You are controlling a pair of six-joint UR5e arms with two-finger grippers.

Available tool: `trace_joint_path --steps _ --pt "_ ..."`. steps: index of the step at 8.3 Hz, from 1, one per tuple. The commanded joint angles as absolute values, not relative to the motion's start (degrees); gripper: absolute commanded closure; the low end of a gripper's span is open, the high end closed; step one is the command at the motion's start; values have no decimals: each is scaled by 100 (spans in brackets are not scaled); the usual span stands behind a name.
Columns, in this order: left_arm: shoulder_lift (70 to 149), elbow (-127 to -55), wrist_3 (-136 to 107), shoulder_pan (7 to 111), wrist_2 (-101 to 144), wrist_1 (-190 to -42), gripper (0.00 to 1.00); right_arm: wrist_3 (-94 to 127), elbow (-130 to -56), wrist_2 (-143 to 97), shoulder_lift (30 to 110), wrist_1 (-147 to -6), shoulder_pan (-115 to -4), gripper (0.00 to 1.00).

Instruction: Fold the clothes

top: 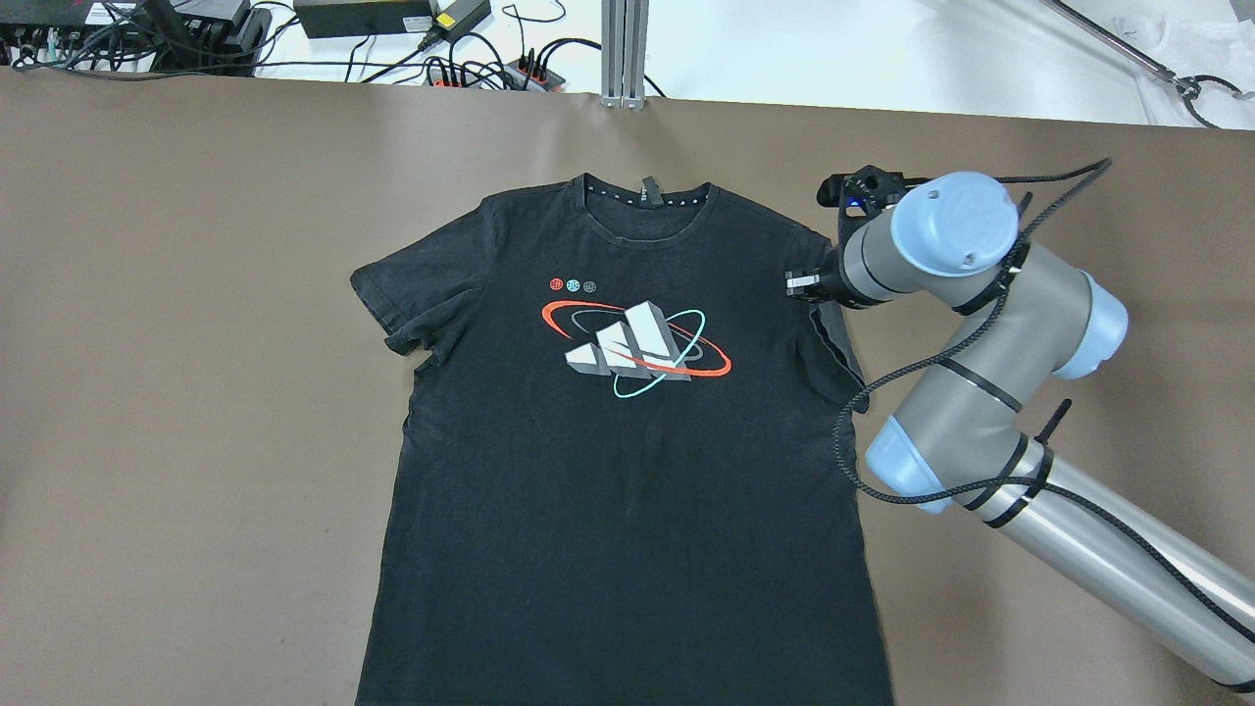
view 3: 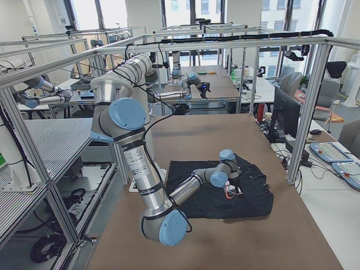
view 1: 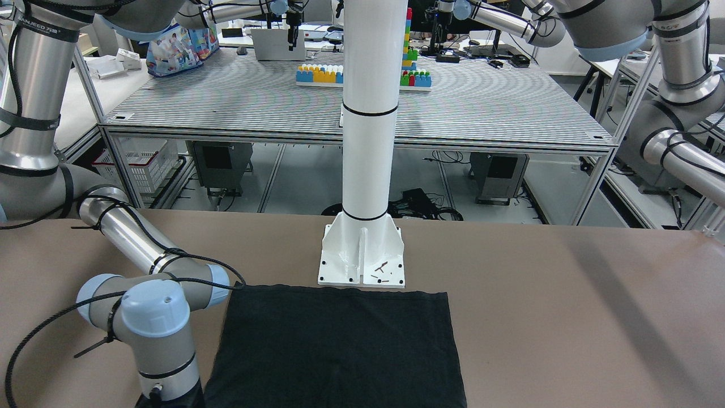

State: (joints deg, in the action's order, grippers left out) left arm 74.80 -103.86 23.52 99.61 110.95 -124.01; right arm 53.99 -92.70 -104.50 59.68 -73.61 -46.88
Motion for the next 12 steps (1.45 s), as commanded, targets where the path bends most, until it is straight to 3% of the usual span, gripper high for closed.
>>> trace_joint_path --steps 1,6,7,9,12 --pt "7488 -10380 2250 9897 11092 -12401 0 5405 -8792 -10134 5468 -7778 -4483 100" --pt "7488 -10389 2048 9712 11074 -12401 0 5414 -8130 -10002 4948 -7778 -4474 100" --pt "7488 -10389 2039 9703 11092 -12401 0 5414 -8130 -9985 4966 -7778 -4465 5" --pt "7645 -10406 1201 9284 11431 -12401 0 5405 -8130 -9800 5001 -7761 -4430 5" --pt "8820 -10258 -1749 7872 12102 -12331 0 5414 -8139 -9800 5001 -7743 -4412 5"
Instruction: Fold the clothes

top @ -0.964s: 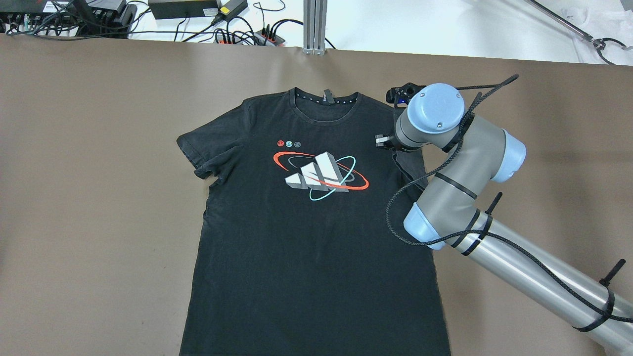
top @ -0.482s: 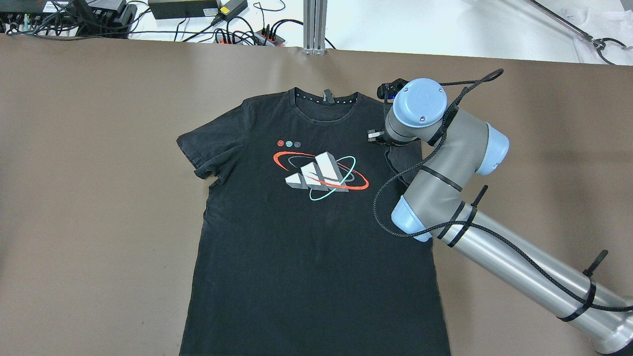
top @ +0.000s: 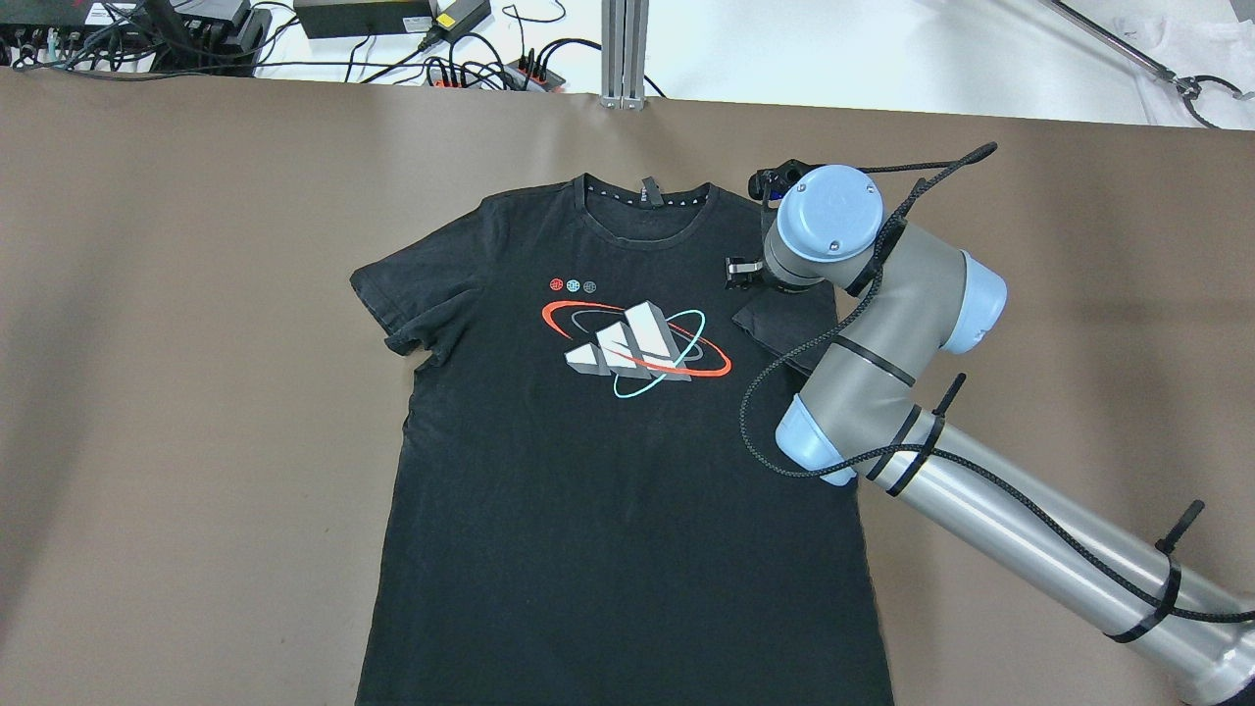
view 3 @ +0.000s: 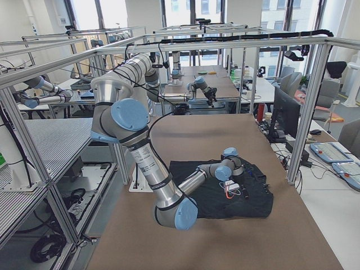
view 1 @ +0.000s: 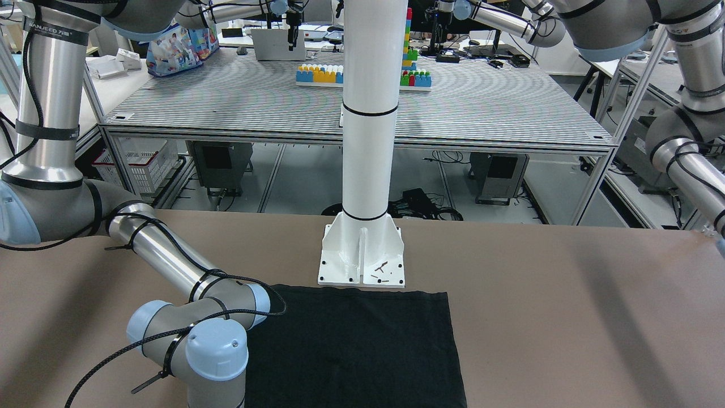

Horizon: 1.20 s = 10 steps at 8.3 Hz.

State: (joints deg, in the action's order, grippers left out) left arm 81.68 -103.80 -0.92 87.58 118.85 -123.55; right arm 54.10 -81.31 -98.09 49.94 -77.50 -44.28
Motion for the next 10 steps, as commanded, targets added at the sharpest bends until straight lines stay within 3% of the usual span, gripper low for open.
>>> trace_joint_path --steps 1,3,4,6,7,8,10 --pt "9303 -10005 -2497 7440 12129 -12340 0 5423 -8156 -9791 5018 -7743 -4421 5" --pt "10496 -9120 -3930 6368 12077 -12331 3 5563 -8165 -9800 5071 -7726 -4412 5" --pt "11025 -8575 -4259 6137 12076 -12375 10 5563 -8165 -9800 5045 -7717 -4403 5" --pt "11433 -8009 -4613 5723 12076 -12392 23 5590 -8182 -9800 5071 -7708 -4386 5" --pt "11626 -7789 -4640 5556 12076 -12393 38 5590 -8165 -9800 5054 -7708 -4368 5" --pt "11880 -7491 -4649 5511 12059 -12401 46 5590 -8156 -9791 5054 -7699 -4299 5" --pt "12050 -7181 -4780 5405 12059 -12646 48 5590 -8200 -9791 5054 -7699 -4298 5"
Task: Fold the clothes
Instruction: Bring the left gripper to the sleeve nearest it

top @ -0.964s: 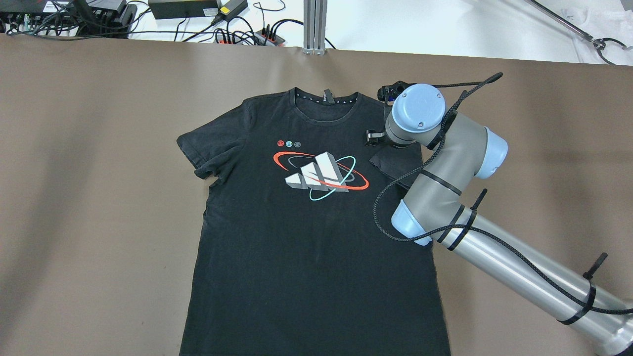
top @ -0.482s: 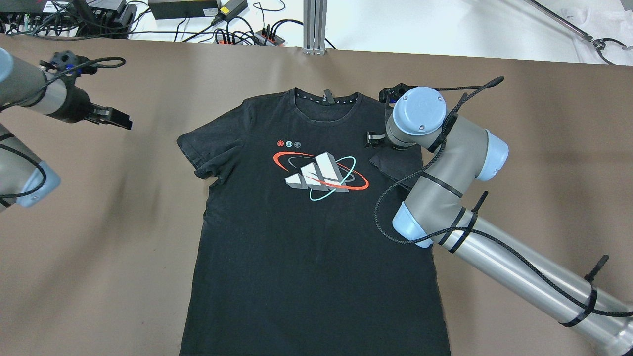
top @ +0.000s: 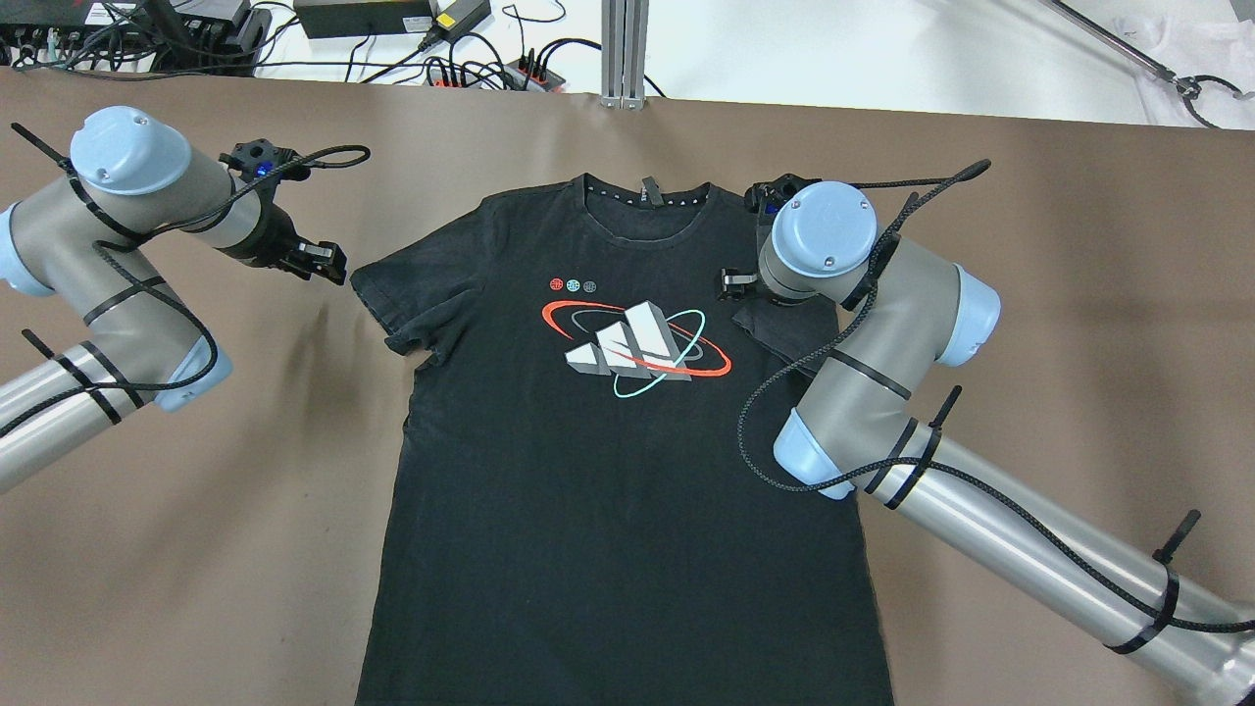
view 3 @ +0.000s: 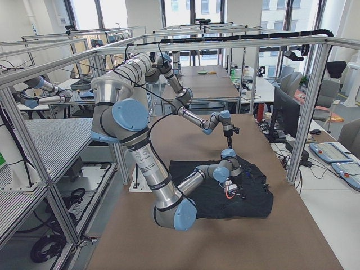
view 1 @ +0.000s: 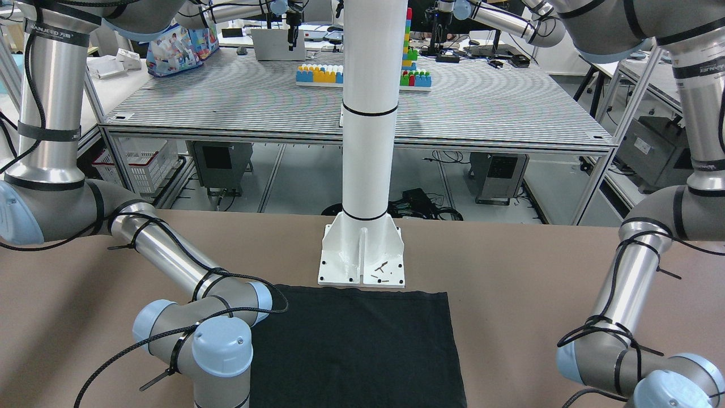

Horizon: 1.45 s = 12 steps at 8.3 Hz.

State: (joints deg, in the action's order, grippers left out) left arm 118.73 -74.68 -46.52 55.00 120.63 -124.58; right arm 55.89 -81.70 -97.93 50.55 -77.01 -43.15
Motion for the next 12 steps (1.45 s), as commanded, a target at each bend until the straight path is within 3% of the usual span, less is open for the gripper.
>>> trace_joint_path --steps 1,12 --pt "12059 -7146 -4781 5397 12059 -12647 50 5590 -8200 -9791 5054 -7699 -4289 5" --pt "12577 -6513 -4878 5361 12067 -12647 64 5581 -8165 -9791 5115 -7699 -4289 5"
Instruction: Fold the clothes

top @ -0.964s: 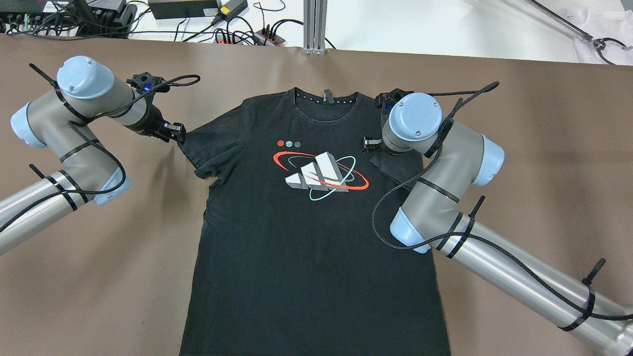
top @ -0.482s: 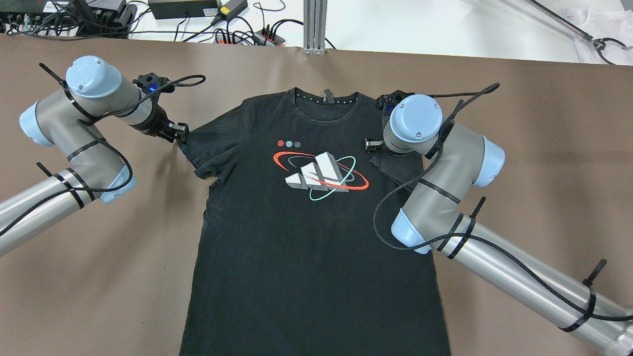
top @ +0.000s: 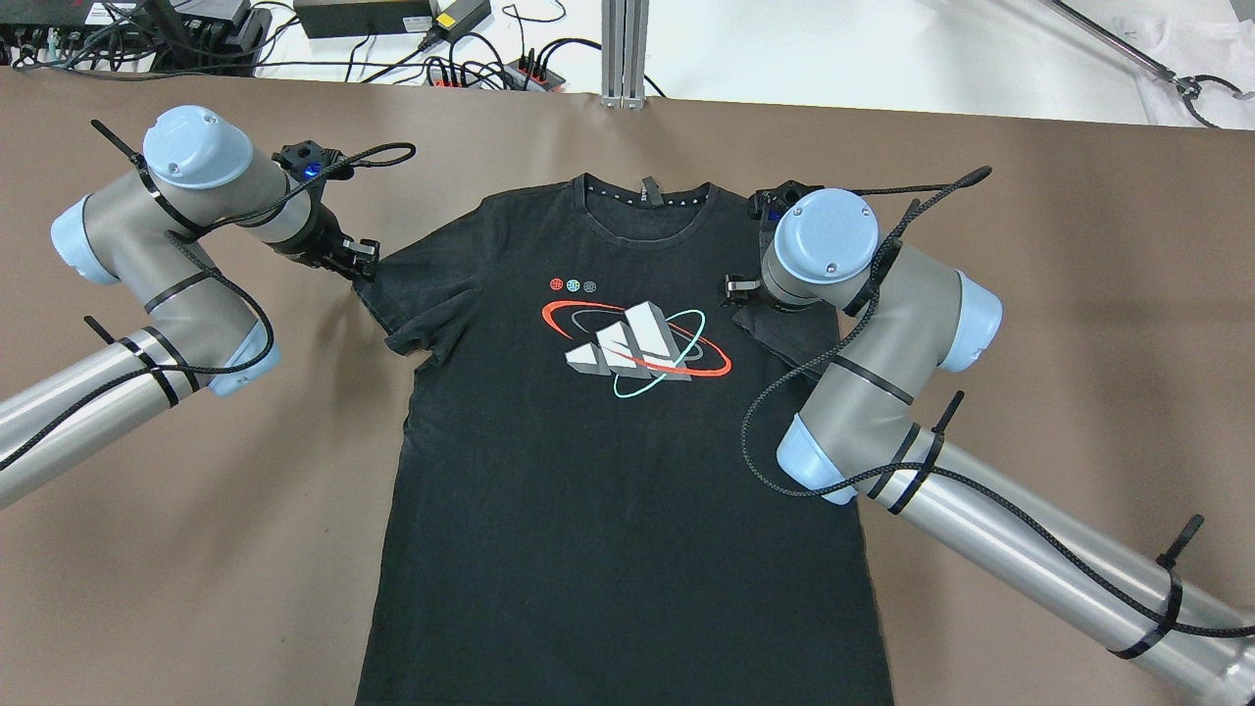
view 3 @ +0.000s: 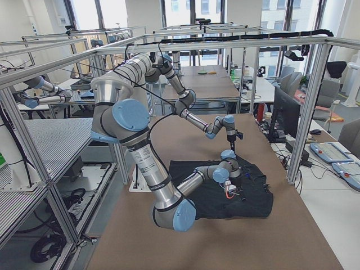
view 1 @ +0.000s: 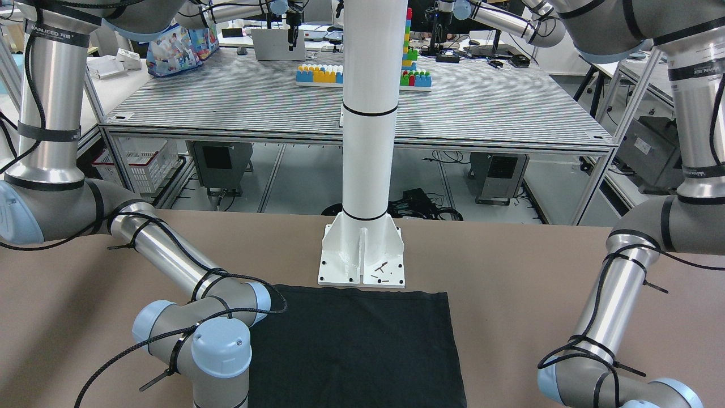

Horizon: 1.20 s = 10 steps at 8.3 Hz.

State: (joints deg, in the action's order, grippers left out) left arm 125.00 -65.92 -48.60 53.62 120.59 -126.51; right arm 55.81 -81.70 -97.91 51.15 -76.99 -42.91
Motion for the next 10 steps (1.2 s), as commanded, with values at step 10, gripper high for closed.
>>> trace_joint_path --steps 10 --pt "13329 -8236 -6474 5056 12289 -11252 100 5493 -8121 -9677 5203 -7691 -4315 5"
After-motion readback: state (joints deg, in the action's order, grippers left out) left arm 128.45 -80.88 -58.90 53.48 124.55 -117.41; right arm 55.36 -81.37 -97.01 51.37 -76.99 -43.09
